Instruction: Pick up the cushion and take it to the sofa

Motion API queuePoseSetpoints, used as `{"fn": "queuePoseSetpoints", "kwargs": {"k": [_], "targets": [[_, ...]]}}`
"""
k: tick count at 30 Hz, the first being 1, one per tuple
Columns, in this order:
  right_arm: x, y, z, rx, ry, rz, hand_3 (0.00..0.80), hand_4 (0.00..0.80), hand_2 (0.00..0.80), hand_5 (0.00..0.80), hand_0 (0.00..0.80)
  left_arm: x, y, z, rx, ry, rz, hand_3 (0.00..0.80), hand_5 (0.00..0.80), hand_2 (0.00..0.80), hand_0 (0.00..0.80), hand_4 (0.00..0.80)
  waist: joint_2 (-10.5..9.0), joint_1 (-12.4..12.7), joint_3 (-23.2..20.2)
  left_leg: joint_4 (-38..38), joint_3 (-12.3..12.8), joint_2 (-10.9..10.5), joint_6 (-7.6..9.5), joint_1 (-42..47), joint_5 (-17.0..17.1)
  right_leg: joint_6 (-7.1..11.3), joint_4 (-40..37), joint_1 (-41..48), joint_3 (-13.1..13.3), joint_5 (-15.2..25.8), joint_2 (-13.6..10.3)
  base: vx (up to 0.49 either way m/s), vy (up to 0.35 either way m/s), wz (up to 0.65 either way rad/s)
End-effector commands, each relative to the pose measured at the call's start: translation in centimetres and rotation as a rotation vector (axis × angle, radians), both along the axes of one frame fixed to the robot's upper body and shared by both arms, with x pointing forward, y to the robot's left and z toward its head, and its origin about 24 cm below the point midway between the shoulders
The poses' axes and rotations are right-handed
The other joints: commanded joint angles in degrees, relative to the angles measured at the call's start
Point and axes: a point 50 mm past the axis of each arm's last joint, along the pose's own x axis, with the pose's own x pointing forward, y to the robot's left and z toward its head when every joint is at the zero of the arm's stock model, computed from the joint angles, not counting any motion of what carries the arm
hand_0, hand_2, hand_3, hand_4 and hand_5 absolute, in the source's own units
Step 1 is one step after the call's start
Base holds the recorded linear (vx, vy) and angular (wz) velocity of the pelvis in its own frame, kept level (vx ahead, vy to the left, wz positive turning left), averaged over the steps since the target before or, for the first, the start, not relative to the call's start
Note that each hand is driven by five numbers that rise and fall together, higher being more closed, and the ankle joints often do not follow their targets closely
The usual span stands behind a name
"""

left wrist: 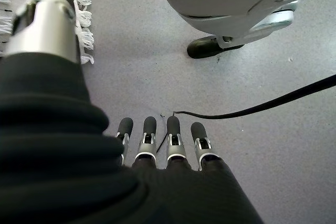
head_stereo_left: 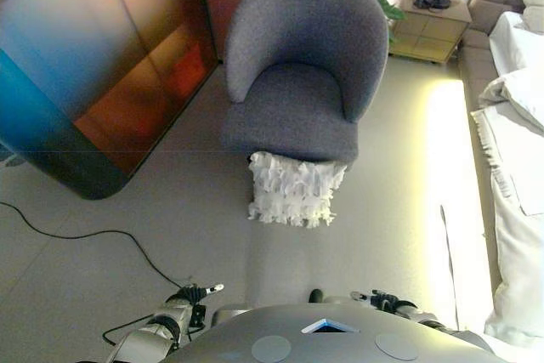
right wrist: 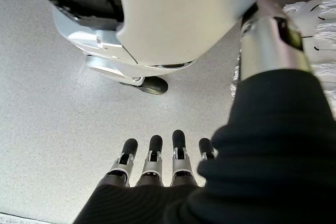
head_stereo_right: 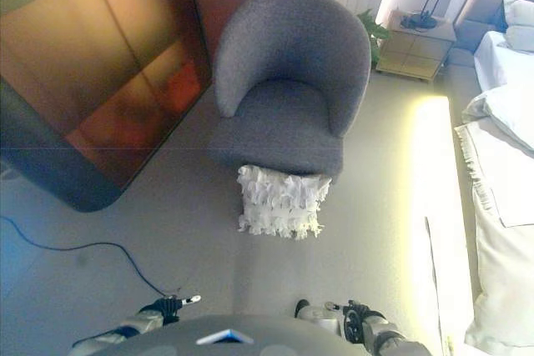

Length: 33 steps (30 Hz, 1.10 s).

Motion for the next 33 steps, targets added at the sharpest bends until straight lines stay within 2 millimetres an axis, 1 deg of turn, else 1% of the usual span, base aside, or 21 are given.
{"fn": "queuePoseSetpoints", "kwargs": {"k": [1, 9, 14, 15, 16, 17, 19, 20, 21, 22, 23, 24, 26, 27, 28, 29, 30, 31, 33], "targets": [[2.1, -0.3, 0.3, -0.005, -0.028, -0.007, 0.0, 0.0, 0.0, 0.0, 0.0, 2.4, -0.4, 0.3, 0.002, -0.04, -0.034, 0.0, 0.0, 0.0, 0.0, 0.0, -1.27, 0.3, 1.6, 0.2, 2.1, -3.0, 3.31, -3.0, -1.7, 2.63, 0.4, 2.7, -0.3, -5.9, -0.5, -0.019, -0.039, 0.0], [2.3, -0.3, 0.4, 0.0, -0.032, -0.004, 0.0, 0.0, 0.0, 0.0, 0.0, 2.4, -0.1, 0.4, 0.018, -0.041, -0.045, 0.0, 0.0, 0.0, 0.0, 0.0, -1.17, 0.4, 1.7, 0.2, 1.6, -2.9, 3.1, -3.2, -1.5, 2.34, 0.4, 2.7, -0.7, -6.2, -0.1, -0.013, -0.067, 0.01], [2.7, -0.4, 0.5, -0.006, -0.043, -0.007, 0.0, 0.0, 0.0, 0.0, 0.0, 2.4, 0.0, 0.4, 0.033, -0.042, -0.032, 0.0, 0.0, 0.0, 0.0, 0.0, -1.66, 0.6, 2.3, 1.0, 0.9, -2.5, 2.79, -3.1, -0.9, 1.24, 0.4, 2.8, 1.0, -6.4, 1.0, -0.017, -0.11, 0.0], [2.9, -0.5, 0.5, -0.007, -0.05, -0.006, 0.0, 0.0, 0.0, 0.0, 0.0, 2.5, 0.0, 0.5, 0.039, -0.048, -0.022, 0.0, 0.0, 0.0, 0.0, 0.0, -2.22, 0.7, 2.6, 4.4, 0.9, -2.1, 2.55, -4.2, -1.6, 0.81, 0.4, 2.7, 1.6, -6.2, 1.0, -0.056, -0.161, 0.0], [3.2, -0.5, 0.6, -0.006, -0.057, 0.001, 0.0, 0.0, 0.0, 0.0, 0.0, 2.6, 0.0, 0.5, 0.045, -0.056, -0.015, 0.0, 0.0, 0.0, 0.0, 0.0, -2.95, 0.7, 3.0, 8.6, 1.5, -1.6, 2.59, -5.7, -2.7, 0.42, 0.5, 2.4, 1.7, -5.9, 0.7, -0.077, -0.191, 0.01], [3.5, -0.5, 0.6, -0.005, -0.065, 0.01, 0.0, 0.0, 0.0, 0.0, 0.0, 2.7, 0.1, 0.5, 0.049, -0.067, -0.005, 0.0, 0.0, 0.0, 0.0, 0.0, -3.77, 0.8, 3.5, 14.1, 2.0, -1.2, 2.85, -7.9, -3.7, -0.11, 1.3, 1.9, 1.9, -5.9, 0.4, -0.097, -0.219, -0.01], [4.0, -0.8, 0.8, -0.014, -0.066, 0.033, 0.0, 0.0, 0.0, 0.0, 0.0, 3.1, 0.2, 0.7, 0.043, -0.1, 0.023, 0.0, 0.0, 0.0, 0.0, 0.0, -5.01, 1.4, 5.4, 27.4, 1.4, -0.1, 3.73, -14.7, -2.9, -1.69, 3.2, 0.7, 2.9, -6.0, 0.5, -0.109, -0.235, -0.11], [4.1, -1.1, 0.9, -0.02, -0.056, 0.043, 0.0, 0.0, 0.0, 0.0, 0.0, 3.1, 0.2, 0.7, 0.034, -0.107, 0.041, 0.0, 0.0, 0.0, 0.0, 0.0, -4.95, 1.7, 6.4, 33.0, 0.9, 0.2, 4.11, -17.9, -2.2, -2.5, 4.3, 0.6, 3.2, -6.1, 0.9, -0.065, -0.187, -0.26], [4.0, -1.3, 1.0, -0.025, -0.044, 0.042, 0.0, 0.0, 0.0, 0.0, 0.0, 3.1, 0.1, 0.6, 0.025, -0.108, 0.056, 0.0, 0.0, 0.0, 0.0, 0.0, -4.87, 2.3, 7.3, 35.9, 0.3, -0.1, 4.3, -20.0, -1.6, -2.82, 4.7, 0.8, 3.3, -6.1, 1.1, -0.011, -0.122, -0.45], [3.9, -1.5, 1.0, -0.026, -0.043, 0.036, 0.0, 0.0, 0.0, 0.0, 0.0, 2.9, 0.1, 0.6, 0.021, -0.108, 0.065, 0.0, 0.0, 0.0, 0.0, 0.0, -4.39, 3.0, 8.1, 36.1, -1.0, -1.5, 3.94, -22.0, 0.2, -2.88, 5.2, 1.6, 3.7, -6.6, 1.6, 0.036, -0.058, -0.41], [4.1, -1.7, 1.1, -0.024, -0.053, 0.035, 0.0, 0.0, 0.0, 0.0, 0.0, 2.8, 0.2, 0.6, 0.022, -0.108, 0.074, 0.0, 0.0, 0.0, 0.0, 0.0, -4.01, 3.5, 8.6, 34.6, -1.9, -3.1, 3.61, -23.5, 1.6, -2.73, 5.7, 2.3, 4.2, -7.2, 2.0, 0.1, -0.015, -0.42], [4.3, -1.8, 1.2, -0.021, -0.066, 0.04, 0.0, 0.0, 0.0, 0.0, 0.0, 2.4, 0.3, 0.6, 0.027, -0.105, 0.09, 0.0, 0.0, 0.0, 0.0, 0.0, -3.19, 4.1, 9.0, 30.4, -2.1, -3.9, 2.91, -23.8, 3.7, -2.68, 6.3, 3.3, 4.9, -8.4, 3.0, 0.155, -0.009, -0.35], [4.4, -2.0, 1.3, -0.027, -0.074, 0.047, 0.0, 0.0, 0.0, 0.0, 0.0, 1.7, 0.6, 0.5, 0.032, -0.094, 0.101, 0.0, 0.0, 0.0, 0.0, 0.0, -1.99, 4.6, 8.8, 23.4, -0.7, -4.6, 2.47, -24.2, 5.9, -2.63, 6.7, 5.1, 5.7, -10.3, 4.5, 0.238, 0.01, -0.51], [4.4, -2.1, 1.3, -0.032, -0.07, 0.05, 0.0, 0.0, 0.0, 0.0, 0.0, 1.5, 0.6, 0.5, 0.028, -0.087, 0.098, 0.0, 0.0, 0.0, 0.0, 0.0, -1.31, 4.7, 8.4, 19.6, 0.5, -4.8, 2.23, -24.6, 7.3, -2.74, 6.9, 6.0, 5.9, -11.4, 5.4, 0.344, 0.036, -0.58], [4.2, -2.2, 1.3, -0.036, -0.063, 0.051, 0.0, 0.0, 0.0, 0.0, 0.0, 1.4, 0.6, 0.5, 0.021, -0.08, 0.091, 0.0, 0.0, 0.0, 0.0, 0.0, -0.26, 5.0, 7.9, 14.0, 1.6, -4.6, 1.44, -25.0, 10.2, -3.04, 7.3, 7.6, 6.3, -13.0, 7.0, 0.332, 0.031, -0.48], [4.2, -2.2, 1.3, -0.038, -0.061, 0.051, 0.0, 0.0, 0.0, 0.0, 0.0, 1.4, 0.6, 0.4, 0.018, -0.078, 0.089, 0.0, 0.0, 0.0, 0.0, 0.0, -0.05, 5.1, 7.8, 12.1, 1.8, -4.7, 1.22, -24.9, 11.1, -3.13, 7.5, 8.3, 6.6, -13.6, 7.4, 0.362, 0.03, -0.39], [4.0, -2.1, 1.2, -0.038, -0.054, 0.051, 0.0, 0.0, 0.0, 0.0, 0.0, 1.3, 0.5, 0.4, 0.012, -0.073, 0.088, 0.0, 0.0, 0.0, 0.0, 0.0, 0.24, 5.5, 7.4, 9.1, 1.8, -4.8, 1.12, -24.8, 11.9, -3.28, 7.7, 9.6, 7.2, -14.8, 8.0, 0.4, 0.036, -0.03], [3.7, -2.0, 1.1, -0.04, -0.042, 0.047, 0.0, 0.0, 0.0, 0.0, 0.0, 1.1, 0.3, 0.4, 0.005, -0.065, 0.089, 0.0, 0.0, 0.0, 0.0, 0.0, 0.6, 5.9, 6.9, 4.4, 1.6, -4.7, 1.04, -24.5, 12.5, -3.32, 8.5, 11.1, 8.1, -16.4, 8.8, 0.477, 0.042, 0.2], [3.2, -1.8, 0.9, -0.042, -0.025, 0.042, 0.0, 0.0, 0.0, 0.0, 0.0, 0.7, 0.2, 0.2, -0.006, -0.054, 0.09, 0.0, 0.0, 0.0, 0.0, 0.0, 0.64, 6.3, 6.3, 1.1, 1.7, -4.5, 0.89, -24.0, 12.6, -3.28, 9.4, 12.4, 8.7, -18.1, 9.0, 0.449, 0.035, 0.21]]}}
